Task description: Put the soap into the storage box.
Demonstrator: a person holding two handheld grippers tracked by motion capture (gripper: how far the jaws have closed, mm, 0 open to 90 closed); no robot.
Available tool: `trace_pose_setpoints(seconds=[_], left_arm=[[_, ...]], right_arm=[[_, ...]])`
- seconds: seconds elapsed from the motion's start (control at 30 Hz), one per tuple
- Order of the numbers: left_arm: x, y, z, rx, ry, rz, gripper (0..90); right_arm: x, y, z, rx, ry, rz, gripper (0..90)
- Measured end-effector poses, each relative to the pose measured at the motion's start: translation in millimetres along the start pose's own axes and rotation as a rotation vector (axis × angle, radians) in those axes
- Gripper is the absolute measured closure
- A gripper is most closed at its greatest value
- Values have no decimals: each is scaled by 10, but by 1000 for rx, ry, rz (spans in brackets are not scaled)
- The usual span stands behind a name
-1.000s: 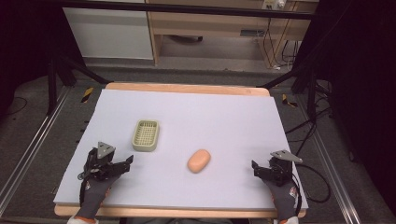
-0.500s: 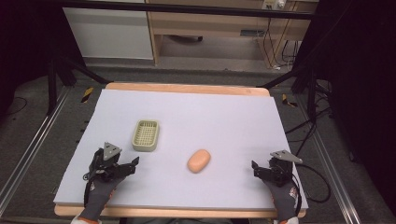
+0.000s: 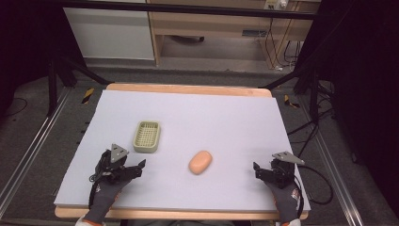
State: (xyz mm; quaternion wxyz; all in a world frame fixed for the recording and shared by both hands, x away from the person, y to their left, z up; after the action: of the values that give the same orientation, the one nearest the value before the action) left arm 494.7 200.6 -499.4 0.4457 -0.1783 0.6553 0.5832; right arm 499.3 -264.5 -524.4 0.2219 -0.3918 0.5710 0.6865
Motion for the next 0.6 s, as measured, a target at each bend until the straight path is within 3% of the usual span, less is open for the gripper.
trace_pose_setpoints(seconds=[0.6], left_arm=[[-95, -21, -241, 28, -51, -2, 186]], right_arm=[[4, -4, -8, 5, -6, 6, 92]])
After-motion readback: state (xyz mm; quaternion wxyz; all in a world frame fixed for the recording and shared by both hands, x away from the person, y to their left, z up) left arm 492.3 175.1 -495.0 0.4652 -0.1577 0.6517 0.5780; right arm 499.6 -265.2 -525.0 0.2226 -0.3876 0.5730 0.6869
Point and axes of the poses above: each handheld gripper's, and its own axes: y roughly backward along the jaws, x roughly out of its underside, z roughly to its left, the point moved 8 cm from there along -y, roughly forward along the jaws, and after that the axes turned 4 degrees about -x, right-handed, at the moved point
